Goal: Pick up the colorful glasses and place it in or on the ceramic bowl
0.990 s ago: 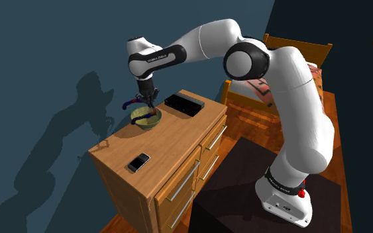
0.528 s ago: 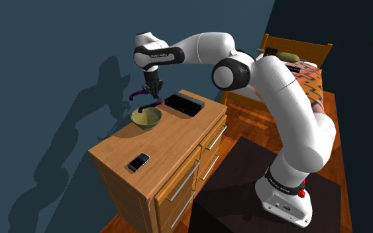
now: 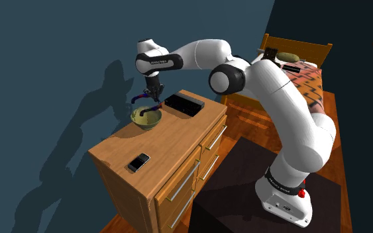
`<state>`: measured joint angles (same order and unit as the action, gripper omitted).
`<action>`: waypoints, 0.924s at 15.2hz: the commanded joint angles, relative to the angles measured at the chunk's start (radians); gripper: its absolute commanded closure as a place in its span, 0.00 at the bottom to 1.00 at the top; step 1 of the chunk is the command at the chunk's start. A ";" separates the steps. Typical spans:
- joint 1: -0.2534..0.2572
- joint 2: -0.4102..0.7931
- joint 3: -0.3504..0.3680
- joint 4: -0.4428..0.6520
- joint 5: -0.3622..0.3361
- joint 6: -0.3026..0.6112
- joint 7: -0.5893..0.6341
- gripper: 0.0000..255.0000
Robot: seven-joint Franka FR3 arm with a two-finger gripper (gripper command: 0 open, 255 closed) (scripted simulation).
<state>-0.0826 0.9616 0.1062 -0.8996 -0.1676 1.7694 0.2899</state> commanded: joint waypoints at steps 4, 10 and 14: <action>-0.002 0.019 -0.001 -0.034 -0.002 0.054 0.005 1.00; -0.002 0.037 -0.002 -0.049 -0.004 0.087 0.008 1.00; -0.002 0.037 -0.002 -0.049 -0.004 0.087 0.008 1.00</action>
<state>-0.0849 0.9988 0.1038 -0.9488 -0.1719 1.8560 0.2983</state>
